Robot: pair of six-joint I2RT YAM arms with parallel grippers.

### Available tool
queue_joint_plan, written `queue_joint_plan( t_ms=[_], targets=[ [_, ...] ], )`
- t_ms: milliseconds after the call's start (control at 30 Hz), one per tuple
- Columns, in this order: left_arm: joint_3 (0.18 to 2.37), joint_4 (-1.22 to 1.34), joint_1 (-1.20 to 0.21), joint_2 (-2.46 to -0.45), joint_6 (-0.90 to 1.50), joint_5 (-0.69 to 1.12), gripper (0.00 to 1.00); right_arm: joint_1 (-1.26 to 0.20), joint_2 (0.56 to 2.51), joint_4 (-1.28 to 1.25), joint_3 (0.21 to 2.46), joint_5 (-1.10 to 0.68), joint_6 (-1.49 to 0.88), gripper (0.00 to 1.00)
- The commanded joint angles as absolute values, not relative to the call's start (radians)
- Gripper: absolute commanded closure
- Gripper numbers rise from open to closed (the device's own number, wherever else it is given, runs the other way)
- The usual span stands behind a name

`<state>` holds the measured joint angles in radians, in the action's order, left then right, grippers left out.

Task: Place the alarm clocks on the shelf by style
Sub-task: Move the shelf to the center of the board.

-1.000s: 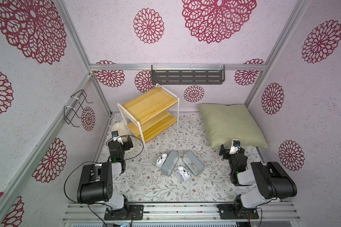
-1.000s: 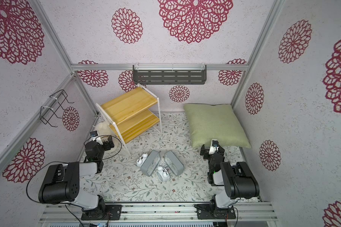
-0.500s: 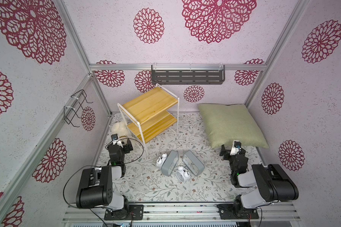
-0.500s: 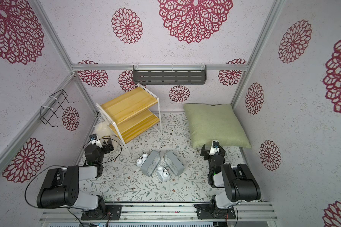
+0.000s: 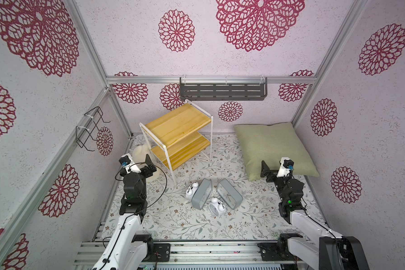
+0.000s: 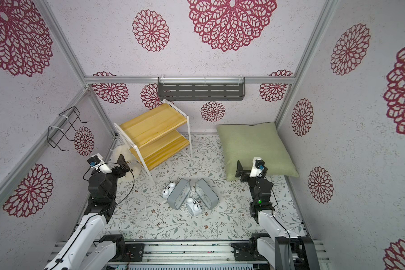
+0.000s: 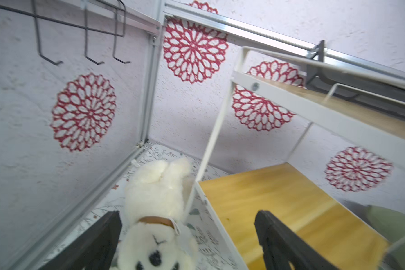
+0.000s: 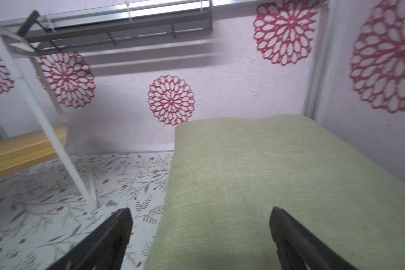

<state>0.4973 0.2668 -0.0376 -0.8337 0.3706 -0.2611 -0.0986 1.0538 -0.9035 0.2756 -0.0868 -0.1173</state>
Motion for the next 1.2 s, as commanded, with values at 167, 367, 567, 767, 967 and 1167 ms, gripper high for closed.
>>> queue_joint_plan(
  t_ms=[167, 367, 567, 767, 967, 1167],
  targets=[
    [0.646, -0.180, -0.227, -0.765, 0.467, -0.035, 0.07, -0.291, 1.241, -0.833, 0.499, -0.305, -0.092, 0.01],
    [0.662, -0.177, -0.243, -0.818, 0.446, 0.165, 0.20, -0.364, 1.456, -0.835, 0.713, -0.383, -0.079, 0.08],
    [0.688, -0.154, -0.244, -0.885, 0.412, 0.154, 0.34, -0.405, 1.635, -0.758, 0.937, -0.401, -0.047, 0.17],
    [0.693, -0.121, -0.243, -0.894, 0.396, 0.150, 0.46, -0.429, 1.767, -0.726, 1.105, -0.403, -0.040, 0.25],
    [0.697, -0.104, -0.244, -0.900, 0.379, 0.175, 0.55, -0.457, 1.864, -0.708, 1.251, -0.410, -0.027, 0.34],
    [0.696, -0.099, -0.244, -0.894, 0.367, 0.165, 0.56, -0.480, 1.934, -0.657, 1.368, -0.410, -0.009, 0.35]
  ],
)
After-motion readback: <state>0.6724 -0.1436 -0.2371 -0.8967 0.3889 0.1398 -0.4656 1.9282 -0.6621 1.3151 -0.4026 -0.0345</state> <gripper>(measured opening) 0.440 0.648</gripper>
